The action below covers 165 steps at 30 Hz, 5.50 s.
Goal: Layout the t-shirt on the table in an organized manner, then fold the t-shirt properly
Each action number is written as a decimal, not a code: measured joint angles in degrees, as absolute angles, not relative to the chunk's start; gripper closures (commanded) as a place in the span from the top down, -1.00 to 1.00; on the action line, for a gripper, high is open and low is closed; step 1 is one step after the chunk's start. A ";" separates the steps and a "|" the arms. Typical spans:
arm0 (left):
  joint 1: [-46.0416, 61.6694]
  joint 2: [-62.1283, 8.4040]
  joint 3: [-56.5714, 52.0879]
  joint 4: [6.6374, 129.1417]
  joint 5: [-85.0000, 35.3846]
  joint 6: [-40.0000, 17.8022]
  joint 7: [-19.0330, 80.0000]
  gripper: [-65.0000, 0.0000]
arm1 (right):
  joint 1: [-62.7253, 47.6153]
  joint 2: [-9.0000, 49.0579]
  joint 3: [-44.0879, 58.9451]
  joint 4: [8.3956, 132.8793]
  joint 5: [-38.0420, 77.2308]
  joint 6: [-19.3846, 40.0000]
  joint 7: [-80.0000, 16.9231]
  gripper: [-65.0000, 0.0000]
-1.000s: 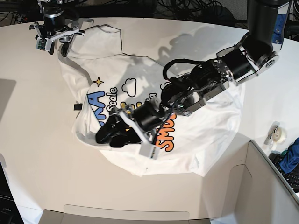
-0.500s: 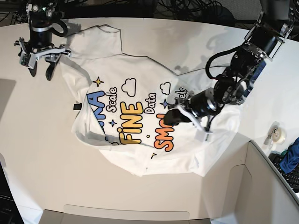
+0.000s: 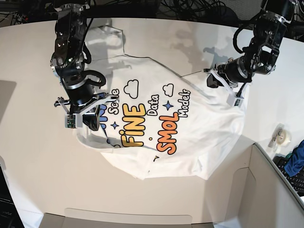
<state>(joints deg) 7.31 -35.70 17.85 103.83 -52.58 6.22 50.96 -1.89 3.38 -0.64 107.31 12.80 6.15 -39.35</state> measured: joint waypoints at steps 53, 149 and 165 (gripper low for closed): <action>25.10 -41.76 17.23 104.73 -17.98 6.44 46.72 -0.99 | 30.26 22.24 -0.62 53.08 3.33 7.31 -26.74 -1.00; 19.97 -23.59 -18.22 109.03 -25.85 5.80 48.01 -0.23 | -35.83 10.46 35.03 107.07 34.44 19.99 -46.46 -0.37; 13.43 -24.60 -44.80 77.32 -66.57 -3.07 70.48 -0.17 | -35.70 7.68 34.87 106.26 35.90 19.99 -46.63 -0.37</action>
